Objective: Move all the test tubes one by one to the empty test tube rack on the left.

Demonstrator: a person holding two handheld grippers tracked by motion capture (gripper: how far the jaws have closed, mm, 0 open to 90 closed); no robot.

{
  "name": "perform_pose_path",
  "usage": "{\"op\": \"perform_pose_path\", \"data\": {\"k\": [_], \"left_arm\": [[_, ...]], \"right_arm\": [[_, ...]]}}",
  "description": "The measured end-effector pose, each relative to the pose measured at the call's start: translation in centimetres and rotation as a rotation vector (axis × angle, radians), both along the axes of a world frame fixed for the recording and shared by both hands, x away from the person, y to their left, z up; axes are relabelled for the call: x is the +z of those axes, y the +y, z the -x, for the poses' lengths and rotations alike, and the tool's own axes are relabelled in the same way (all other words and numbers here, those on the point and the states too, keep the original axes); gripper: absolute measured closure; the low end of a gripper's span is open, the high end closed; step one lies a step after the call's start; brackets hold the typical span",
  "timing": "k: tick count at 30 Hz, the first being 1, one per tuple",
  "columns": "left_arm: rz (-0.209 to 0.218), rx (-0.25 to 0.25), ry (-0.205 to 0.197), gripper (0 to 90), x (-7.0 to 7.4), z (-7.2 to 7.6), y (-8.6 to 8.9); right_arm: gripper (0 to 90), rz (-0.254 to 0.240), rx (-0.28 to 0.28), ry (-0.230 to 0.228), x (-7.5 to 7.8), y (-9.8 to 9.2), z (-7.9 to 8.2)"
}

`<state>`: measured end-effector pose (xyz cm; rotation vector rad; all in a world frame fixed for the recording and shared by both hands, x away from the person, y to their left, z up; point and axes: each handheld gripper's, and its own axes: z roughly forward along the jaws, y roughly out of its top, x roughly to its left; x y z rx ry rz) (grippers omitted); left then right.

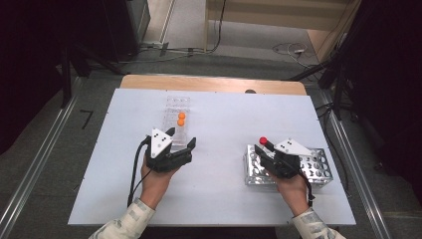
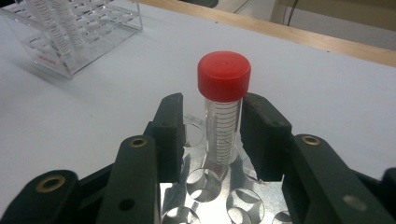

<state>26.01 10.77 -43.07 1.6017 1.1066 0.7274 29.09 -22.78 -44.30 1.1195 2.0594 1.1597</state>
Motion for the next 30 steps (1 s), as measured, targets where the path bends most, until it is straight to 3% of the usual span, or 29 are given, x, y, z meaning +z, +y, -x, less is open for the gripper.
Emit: {"op": "perform_pose_path", "data": {"k": [5,8,14,30], "left_arm": [[0.001,-0.003,-0.001,26.6,0.0,0.0,-0.1],[0.001,-0.003,0.001,26.6,0.0,0.0,0.0],[0.002,-0.01,0.0,26.6,0.0,0.1,-0.2],[0.027,-0.051,-0.027,27.2,0.8,0.9,-0.9]], "right_arm": [[62.8,0.001,-0.017,0.0,0.1,0.2,-0.2],[69.8,0.008,-0.033,-0.001,0.2,0.2,-0.3],[71.0,-0.009,-0.038,-0.027,0.8,-0.1,0.0],[71.1,-0.084,-0.004,-0.152,6.2,-0.7,2.0]]}}
